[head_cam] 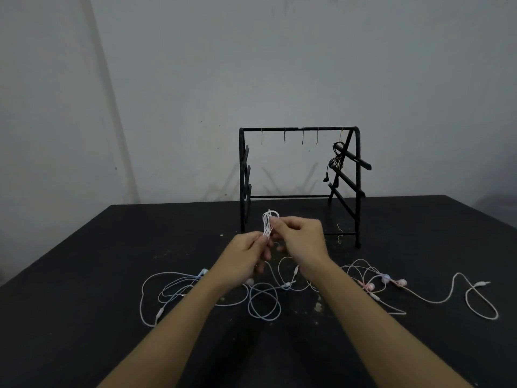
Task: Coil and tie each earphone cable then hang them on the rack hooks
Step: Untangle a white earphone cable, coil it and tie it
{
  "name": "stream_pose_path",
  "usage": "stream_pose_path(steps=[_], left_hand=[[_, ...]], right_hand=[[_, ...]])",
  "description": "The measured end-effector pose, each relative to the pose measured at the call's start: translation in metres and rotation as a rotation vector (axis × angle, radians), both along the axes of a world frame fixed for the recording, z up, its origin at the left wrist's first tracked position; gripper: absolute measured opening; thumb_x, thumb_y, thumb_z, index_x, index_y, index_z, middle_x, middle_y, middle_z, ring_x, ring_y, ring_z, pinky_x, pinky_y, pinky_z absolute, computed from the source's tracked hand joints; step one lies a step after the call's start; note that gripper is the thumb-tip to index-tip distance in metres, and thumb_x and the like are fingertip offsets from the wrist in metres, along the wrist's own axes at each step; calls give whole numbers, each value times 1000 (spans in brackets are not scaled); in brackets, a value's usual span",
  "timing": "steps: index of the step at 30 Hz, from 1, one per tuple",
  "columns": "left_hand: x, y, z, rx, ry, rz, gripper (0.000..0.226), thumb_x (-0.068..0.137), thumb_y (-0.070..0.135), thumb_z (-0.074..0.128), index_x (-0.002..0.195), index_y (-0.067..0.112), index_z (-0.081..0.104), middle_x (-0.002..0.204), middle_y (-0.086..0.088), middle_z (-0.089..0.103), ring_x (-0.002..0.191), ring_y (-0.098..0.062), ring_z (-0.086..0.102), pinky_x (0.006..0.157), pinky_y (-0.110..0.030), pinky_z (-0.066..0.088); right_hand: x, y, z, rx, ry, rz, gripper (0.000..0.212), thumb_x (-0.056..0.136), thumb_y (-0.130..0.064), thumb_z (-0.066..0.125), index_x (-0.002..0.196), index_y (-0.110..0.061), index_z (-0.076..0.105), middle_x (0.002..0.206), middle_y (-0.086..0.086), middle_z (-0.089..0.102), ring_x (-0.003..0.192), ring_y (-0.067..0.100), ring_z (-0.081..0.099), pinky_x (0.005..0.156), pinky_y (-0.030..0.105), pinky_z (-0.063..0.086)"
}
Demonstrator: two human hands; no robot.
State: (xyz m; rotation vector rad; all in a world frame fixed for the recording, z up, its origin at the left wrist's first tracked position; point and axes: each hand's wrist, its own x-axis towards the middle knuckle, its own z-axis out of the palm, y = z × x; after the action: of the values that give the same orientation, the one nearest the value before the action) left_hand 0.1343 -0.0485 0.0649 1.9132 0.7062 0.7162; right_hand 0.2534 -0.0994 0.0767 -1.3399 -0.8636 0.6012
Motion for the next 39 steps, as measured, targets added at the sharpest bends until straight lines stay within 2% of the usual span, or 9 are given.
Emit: stream_pose_path(steps=[6,11,15,18,21,25,31,35,39], left_hand=[[4,0,-9,-70,-108,0,26,99,20,38,83,12,56,61,3,43,39,-2,34,35,-18,28],[6,2,-6,-106,-66,-70,26,100,21,37,81,12,55,60,3,40,40,-3,31,38,-16,25],[8,12,-9,-108,-64,29,29,100,21,35,78,14,52,56,5,40,39,-2,31,39,-15,25],[9,21,-23,-179,-84,145,30,100,20,34,75,15,50,56,4,37,38,-3,29,38,-15,24],[16,26,-39,-270,-116,201,31,101,19,31,74,15,48,56,4,36,36,-2,27,36,-15,23],[26,31,-58,-292,-127,224,30,101,20,32,76,15,49,56,5,37,36,-1,28,36,-15,24],[29,37,-71,-259,-167,207,29,101,18,32,77,14,49,55,6,36,36,0,28,36,-13,24],[29,38,-75,-230,-185,196,29,101,19,32,77,13,49,53,7,36,38,0,28,36,-12,24],[30,40,-76,-230,-197,202,28,100,18,33,78,12,49,52,7,35,37,-1,28,36,-13,24]], right_hand=[[3,0,3,-146,40,97,21,90,-24,61,74,-13,71,62,4,65,59,9,58,49,21,42],[7,1,3,-140,265,133,25,88,-18,64,65,-8,67,47,1,57,44,8,52,46,21,38],[17,8,-1,-79,312,92,15,86,-17,66,82,-3,70,64,5,65,57,12,57,54,23,48],[37,17,-18,-186,43,-104,13,85,-13,66,94,-6,71,81,5,68,73,15,61,65,24,52],[50,25,-38,-343,-315,-198,17,85,-11,66,101,-9,72,93,4,66,77,11,56,59,8,43],[57,51,-63,-485,-603,-206,23,86,-21,65,107,-15,70,109,8,68,96,18,62,83,26,51],[56,85,-71,-627,-738,-207,28,90,-31,59,114,-20,67,114,12,62,110,27,54,87,35,49],[51,92,-74,-597,-773,-212,21,91,-24,57,104,-18,72,106,12,65,113,28,51,86,36,50],[43,85,-73,-496,-921,-177,21,90,-31,57,102,-25,72,111,4,63,112,25,42,89,36,38]])
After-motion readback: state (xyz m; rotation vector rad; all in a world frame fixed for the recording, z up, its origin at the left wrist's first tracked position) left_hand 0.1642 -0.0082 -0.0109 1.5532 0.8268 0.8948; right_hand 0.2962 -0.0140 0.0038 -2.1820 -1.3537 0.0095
